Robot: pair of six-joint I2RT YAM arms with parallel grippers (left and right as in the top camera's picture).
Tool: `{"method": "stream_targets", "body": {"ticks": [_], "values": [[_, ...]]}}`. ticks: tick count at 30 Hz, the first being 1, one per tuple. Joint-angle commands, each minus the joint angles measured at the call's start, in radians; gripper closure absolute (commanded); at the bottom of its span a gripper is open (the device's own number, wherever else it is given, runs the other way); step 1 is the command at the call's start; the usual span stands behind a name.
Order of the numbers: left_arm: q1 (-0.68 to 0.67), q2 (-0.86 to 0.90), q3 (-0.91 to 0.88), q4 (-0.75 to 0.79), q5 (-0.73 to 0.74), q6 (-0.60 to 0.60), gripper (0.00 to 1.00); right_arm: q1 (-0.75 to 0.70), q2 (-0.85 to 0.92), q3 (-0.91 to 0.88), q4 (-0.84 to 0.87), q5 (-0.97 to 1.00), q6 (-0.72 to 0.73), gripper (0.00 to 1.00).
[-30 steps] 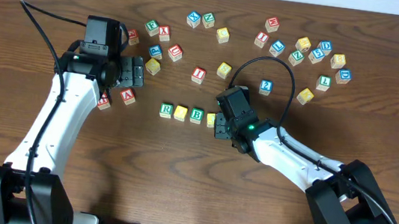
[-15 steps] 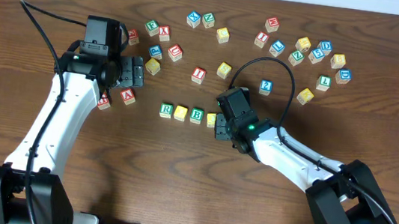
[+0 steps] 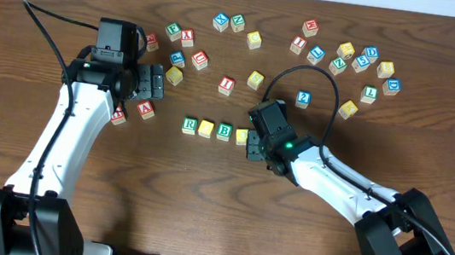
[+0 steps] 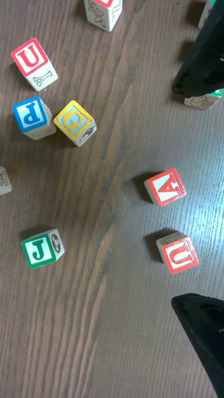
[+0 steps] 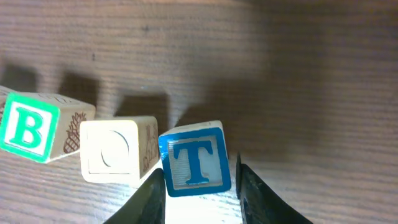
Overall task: Spell out ROBOT
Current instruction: 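Lower the blue T block onto the table right of the O, then open the right gripper to release the blue T block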
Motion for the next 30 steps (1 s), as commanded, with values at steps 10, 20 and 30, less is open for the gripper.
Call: {"method": "stream_targets", "body": {"ticks": [10, 20, 30], "values": [[0.004, -0.002, -0.01, -0.004, 0.006, 0.014, 0.01, 0.007, -0.093, 0.028, -0.019, -0.026, -0.015, 0.67], [0.004, -0.002, -0.01, -0.004, 0.006, 0.014, 0.01, 0.007, -0.122, 0.029, -0.031, 0.001, -0.015, 0.69], [0.004, -0.002, -0.01, -0.004, 0.006, 0.014, 0.01, 0.006, -0.134, 0.03, -0.089, 0.119, -0.023, 0.71]]}}
